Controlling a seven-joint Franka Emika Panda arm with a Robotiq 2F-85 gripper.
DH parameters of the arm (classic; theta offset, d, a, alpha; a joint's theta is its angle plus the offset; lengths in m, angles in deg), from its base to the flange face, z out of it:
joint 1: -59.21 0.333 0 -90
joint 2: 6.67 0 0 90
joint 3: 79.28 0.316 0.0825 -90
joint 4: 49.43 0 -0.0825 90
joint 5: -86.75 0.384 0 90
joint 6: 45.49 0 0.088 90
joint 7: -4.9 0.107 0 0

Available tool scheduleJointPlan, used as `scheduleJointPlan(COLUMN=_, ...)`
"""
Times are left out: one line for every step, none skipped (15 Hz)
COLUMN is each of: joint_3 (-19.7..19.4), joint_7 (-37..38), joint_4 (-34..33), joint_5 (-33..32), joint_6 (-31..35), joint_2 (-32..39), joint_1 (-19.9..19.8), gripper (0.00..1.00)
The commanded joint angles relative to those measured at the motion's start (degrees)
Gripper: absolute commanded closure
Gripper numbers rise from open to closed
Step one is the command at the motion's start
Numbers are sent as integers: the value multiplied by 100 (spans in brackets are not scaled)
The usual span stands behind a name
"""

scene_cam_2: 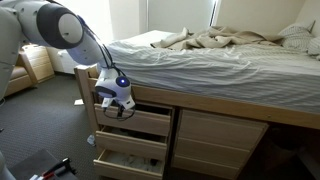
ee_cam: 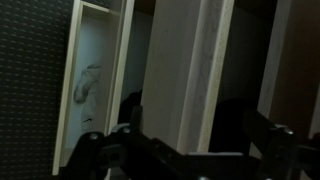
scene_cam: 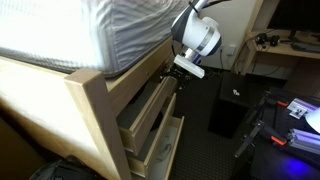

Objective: Open the top drawer of the bed

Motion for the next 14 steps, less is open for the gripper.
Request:
scheduleJointPlan(joint_3=6, joint_7=0, joint_4=-13, joint_5=6, joint_6=7, joint_2=1, joint_1=0, gripper=0)
scheduleJointPlan(joint_3=-45, joint_7=101, joint_4=-81, joint_5=-76, joint_6=43, joint_2=94, joint_1=41, gripper=0)
scheduleJointPlan(joint_3=-132, joint_7=324, joint_4=-257, joint_5=-157, joint_6=178, joint_2=328, joint_1=110, gripper=0)
scheduleJointPlan(joint_3=-180, joint_7=413, joint_4=-489, joint_5=-141, joint_6=364, joint_2=604, joint_1=151, gripper=0)
scheduleJointPlan(joint_3=-206, joint_7=485, joint_4=-629, joint_5=-126, joint_6=442, joint_2=792, joint_1=156, gripper=0)
scheduleJointPlan(joint_3=-237, joint_7=556, joint_4=-745, joint_5=-108, joint_6=559, joint_2=964, joint_1=187, gripper=0)
scheduleJointPlan(joint_3=-236, joint_7=583, joint_4=-867, joint_5=-55, joint_6=661, joint_2=1123, joint_1=192, gripper=0)
scheduleJointPlan(joint_3=-187, joint_7=521, joint_4=-961, joint_5=50, joint_6=817, joint_2=1231, joint_1=187, gripper=0)
scheduleJointPlan(joint_3=-165, joint_7=451, joint_4=-623, joint_5=-61, joint_6=540, joint_2=903, joint_1=87, gripper=0)
scheduleJointPlan(joint_3=-165, joint_7=459, joint_4=-745, joint_5=-57, joint_6=634, joint_2=1070, joint_1=98, gripper=0)
scheduleJointPlan(joint_3=-164, joint_7=469, joint_4=-836, joint_5=-56, joint_6=694, joint_2=1179, joint_1=113, gripper=0)
scheduleJointPlan(joint_3=-164, joint_7=475, joint_4=-883, joint_5=-56, joint_6=710, joint_2=1229, joint_1=125, gripper=0)
scheduleJointPlan(joint_3=-404, joint_7=1028, joint_4=-927, joint_5=-707, joint_6=433, joint_2=1012, joint_1=231, gripper=0)
scheduleJointPlan(joint_3=-404, joint_7=1054, joint_4=-950, joint_5=-857, joint_6=456, joint_2=943, joint_1=219, gripper=0)
